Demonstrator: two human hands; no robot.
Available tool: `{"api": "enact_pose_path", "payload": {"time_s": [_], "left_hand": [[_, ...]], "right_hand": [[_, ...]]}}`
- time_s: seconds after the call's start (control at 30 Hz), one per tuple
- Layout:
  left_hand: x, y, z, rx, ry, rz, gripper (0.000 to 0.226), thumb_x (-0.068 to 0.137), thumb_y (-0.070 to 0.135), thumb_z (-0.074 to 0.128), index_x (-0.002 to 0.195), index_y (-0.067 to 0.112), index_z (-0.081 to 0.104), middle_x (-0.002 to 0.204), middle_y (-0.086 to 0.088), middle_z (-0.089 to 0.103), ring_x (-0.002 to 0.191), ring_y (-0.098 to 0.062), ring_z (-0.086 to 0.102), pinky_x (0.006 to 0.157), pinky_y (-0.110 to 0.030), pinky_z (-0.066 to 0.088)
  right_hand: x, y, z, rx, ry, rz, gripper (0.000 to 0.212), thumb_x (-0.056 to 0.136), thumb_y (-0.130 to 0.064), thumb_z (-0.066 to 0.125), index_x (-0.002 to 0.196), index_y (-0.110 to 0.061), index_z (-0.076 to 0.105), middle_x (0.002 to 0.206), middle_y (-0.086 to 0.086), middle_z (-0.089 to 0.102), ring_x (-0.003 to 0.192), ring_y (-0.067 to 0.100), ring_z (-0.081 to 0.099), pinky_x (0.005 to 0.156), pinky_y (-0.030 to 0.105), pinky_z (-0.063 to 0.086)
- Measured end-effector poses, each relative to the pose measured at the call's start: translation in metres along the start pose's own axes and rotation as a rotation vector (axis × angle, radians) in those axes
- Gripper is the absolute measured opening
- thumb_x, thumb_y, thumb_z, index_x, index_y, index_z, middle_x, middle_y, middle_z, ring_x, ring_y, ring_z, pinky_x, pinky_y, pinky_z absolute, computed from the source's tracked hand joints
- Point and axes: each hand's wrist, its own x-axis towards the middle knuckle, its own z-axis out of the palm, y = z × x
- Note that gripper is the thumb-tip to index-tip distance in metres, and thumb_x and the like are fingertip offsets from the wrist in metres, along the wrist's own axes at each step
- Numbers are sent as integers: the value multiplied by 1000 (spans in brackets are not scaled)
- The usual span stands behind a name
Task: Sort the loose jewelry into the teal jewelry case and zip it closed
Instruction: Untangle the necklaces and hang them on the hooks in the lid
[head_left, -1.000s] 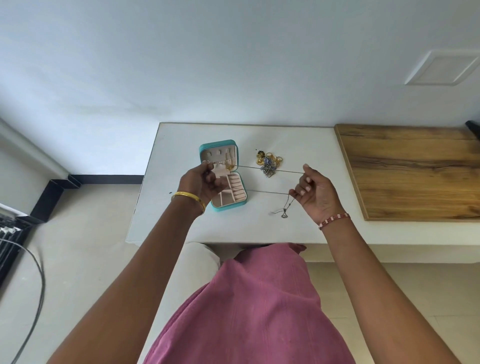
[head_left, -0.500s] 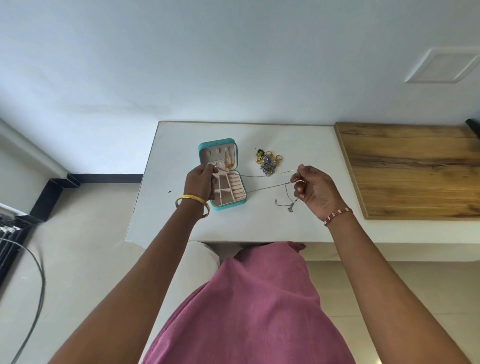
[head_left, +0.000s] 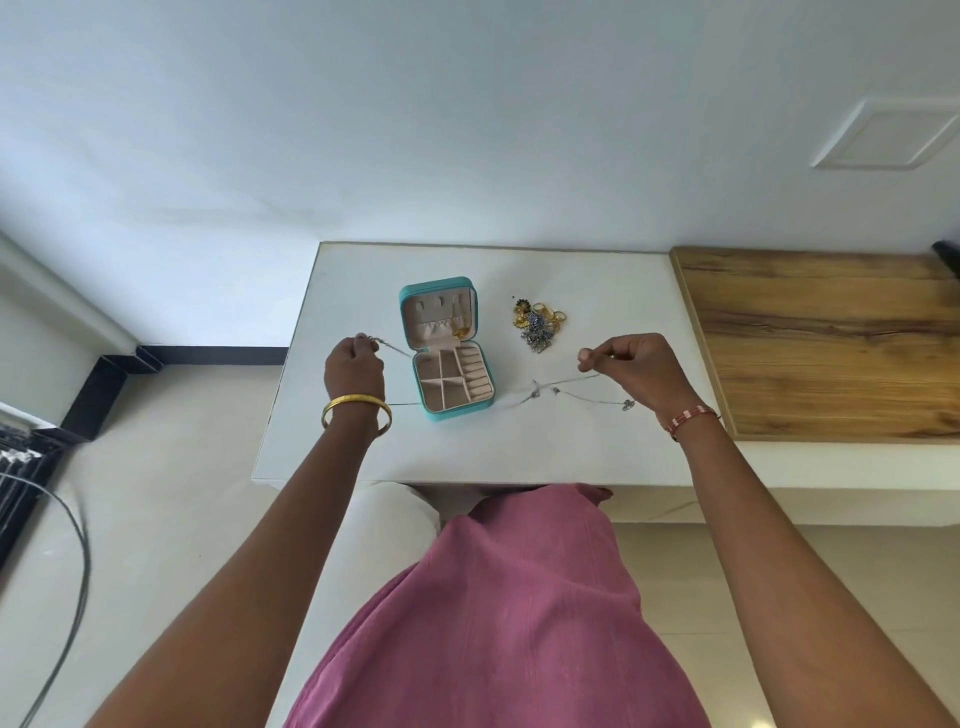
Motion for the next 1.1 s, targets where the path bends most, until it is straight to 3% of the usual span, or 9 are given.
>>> {"api": "enact_pose_path", "payload": {"time_s": [0.13, 0.27, 0.37, 0.47, 0.53, 0.6, 0.8, 0.9, 1.1], "left_hand": [[6, -7, -9, 9, 75, -30, 34, 96, 22, 36, 100, 0, 61, 104, -27, 63, 95, -46, 57, 88, -51, 47], [5, -10, -11, -9, 88, -72, 34, 96, 22, 35, 102, 1, 62, 112, -26, 61, 106, -44, 56, 91, -51, 46], [1, -11, -8, -23, 58, -74, 34, 96, 21, 36, 102, 1, 62, 102, -23, 64, 87, -40, 59, 79, -43, 49], [-5, -11, -3, -18, 5, -63, 34, 97, 22, 36, 100, 0, 61, 67, -7, 55, 55, -21, 46, 54, -27, 39], [-10, -9, 2, -19, -32, -64, 29, 97, 22, 36, 96, 6, 60, 62, -3, 50, 52, -17, 42, 48, -23, 36], [-14, -6, 6, -30, -74, -75, 27, 97, 24, 36, 93, 10, 59, 62, -3, 49, 51, -17, 40, 45, -22, 34], [-33, 3, 23, -79, -199, -82, 27, 97, 23, 39, 81, 10, 57, 58, -3, 44, 46, -16, 36, 41, -19, 31], [-41, 10, 29, -134, -278, -98, 32, 96, 22, 40, 70, 16, 57, 57, -2, 42, 44, -14, 34, 41, -17, 30], [-52, 23, 36, -139, -442, -77, 29, 96, 20, 45, 72, 17, 61, 58, -2, 50, 31, -2, 39, 40, -14, 37]], "right_hand": [[2, 9, -14, -87, -39, 25, 27, 72, -28, 78, 68, -2, 72, 32, -9, 33, 31, 9, 24, 40, 10, 23], [5, 19, -18, -166, 10, 42, 20, 71, -23, 79, 74, -4, 71, 38, -8, 33, 32, 7, 30, 38, 9, 23], [6, 21, -14, -145, 36, 37, 17, 79, -16, 72, 84, 1, 71, 49, 2, 41, 37, 5, 35, 40, 7, 27], [5, 18, -9, -35, 37, 38, 16, 84, -10, 63, 92, 2, 71, 70, 23, 60, 49, 4, 43, 44, 12, 35], [5, 14, -6, 22, 35, 45, 15, 87, -6, 59, 93, 0, 71, 72, 11, 62, 45, 0, 41, 44, 11, 34], [5, 11, -2, 92, 19, 68, 16, 88, -4, 56, 94, -1, 71, 63, 2, 54, 44, 1, 38, 42, 13, 30], [4, -1, 14, 251, -58, 71, 22, 89, 6, 47, 97, 0, 67, 69, 9, 61, 44, 9, 43, 45, 18, 35], [7, -2, 21, 228, -55, 73, 22, 88, 6, 47, 95, 0, 67, 71, 6, 63, 48, 8, 50, 46, 16, 41], [22, 11, 31, 62, 53, 105, 24, 86, 8, 45, 89, -1, 67, 66, 4, 61, 52, 13, 53, 50, 13, 47]]}}
